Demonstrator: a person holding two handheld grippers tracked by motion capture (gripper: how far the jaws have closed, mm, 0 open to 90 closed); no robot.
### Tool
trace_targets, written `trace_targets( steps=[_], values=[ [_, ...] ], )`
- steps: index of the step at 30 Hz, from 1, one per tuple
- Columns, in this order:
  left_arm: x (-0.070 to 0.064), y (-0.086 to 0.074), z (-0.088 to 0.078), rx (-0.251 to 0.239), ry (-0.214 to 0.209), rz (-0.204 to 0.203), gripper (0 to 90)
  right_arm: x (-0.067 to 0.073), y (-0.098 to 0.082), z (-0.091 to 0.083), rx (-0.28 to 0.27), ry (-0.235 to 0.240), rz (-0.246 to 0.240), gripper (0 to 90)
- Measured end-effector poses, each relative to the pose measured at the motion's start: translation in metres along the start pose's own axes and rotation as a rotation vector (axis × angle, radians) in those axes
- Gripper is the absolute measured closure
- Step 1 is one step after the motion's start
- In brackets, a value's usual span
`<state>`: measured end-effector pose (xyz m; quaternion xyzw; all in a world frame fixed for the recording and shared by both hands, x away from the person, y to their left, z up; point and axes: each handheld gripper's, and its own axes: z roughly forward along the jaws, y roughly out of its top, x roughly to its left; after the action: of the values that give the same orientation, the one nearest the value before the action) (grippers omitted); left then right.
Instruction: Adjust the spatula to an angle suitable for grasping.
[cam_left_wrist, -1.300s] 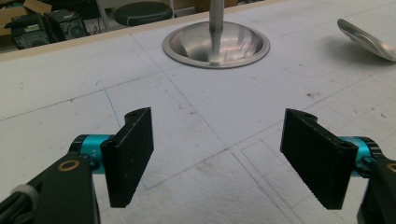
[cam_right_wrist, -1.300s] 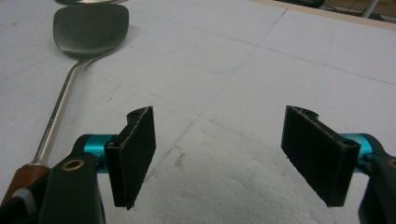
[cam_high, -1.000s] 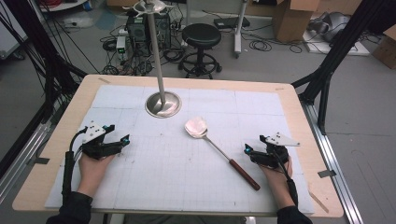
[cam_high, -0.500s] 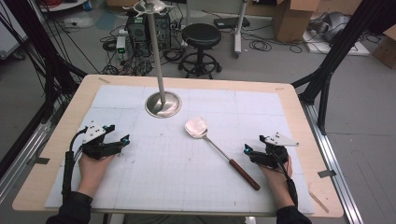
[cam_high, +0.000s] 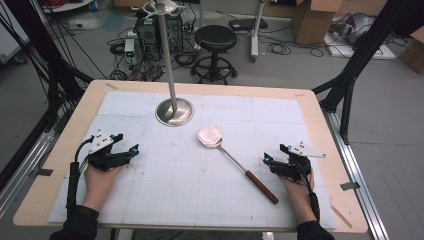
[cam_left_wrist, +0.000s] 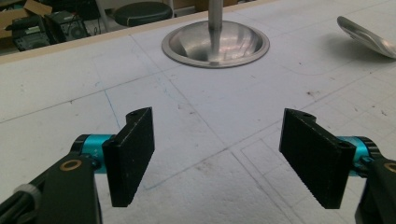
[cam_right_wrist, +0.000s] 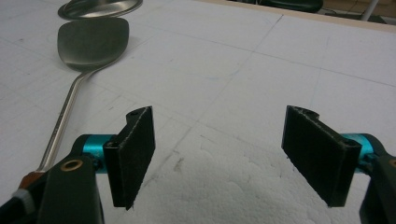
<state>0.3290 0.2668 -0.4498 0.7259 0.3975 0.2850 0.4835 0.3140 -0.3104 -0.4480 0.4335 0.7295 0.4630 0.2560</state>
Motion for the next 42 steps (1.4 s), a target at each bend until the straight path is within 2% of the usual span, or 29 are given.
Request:
trace_targets(
  steps=[8,34,36,37,38,42],
  values=[
    [-0.001,0.000,0.000,0.001,0.003,0.007,27.1,0.003,0.000,0.001,0.011,-0.002,-0.022,25.4],
    [-0.003,0.000,0.001,0.006,0.006,0.027,27.3,0.005,0.001,0.001,0.014,0.005,-0.041,25.8],
    [-0.003,0.000,0.001,0.007,0.006,0.028,27.3,0.008,0.008,-0.003,-0.019,0.060,-0.004,25.9],
    [-0.003,0.000,0.001,0.007,0.006,0.028,27.3,0.008,0.008,-0.003,-0.019,0.060,-0.004,25.9],
    [-0.003,0.000,0.001,0.007,0.007,0.027,27.4,0.017,0.016,-0.006,-0.050,0.064,-0.045,26.2],
    [-0.003,0.000,0.001,0.008,0.008,0.029,27.4,0.028,0.025,-0.005,-0.065,0.087,-0.069,26.2]
  ],
)
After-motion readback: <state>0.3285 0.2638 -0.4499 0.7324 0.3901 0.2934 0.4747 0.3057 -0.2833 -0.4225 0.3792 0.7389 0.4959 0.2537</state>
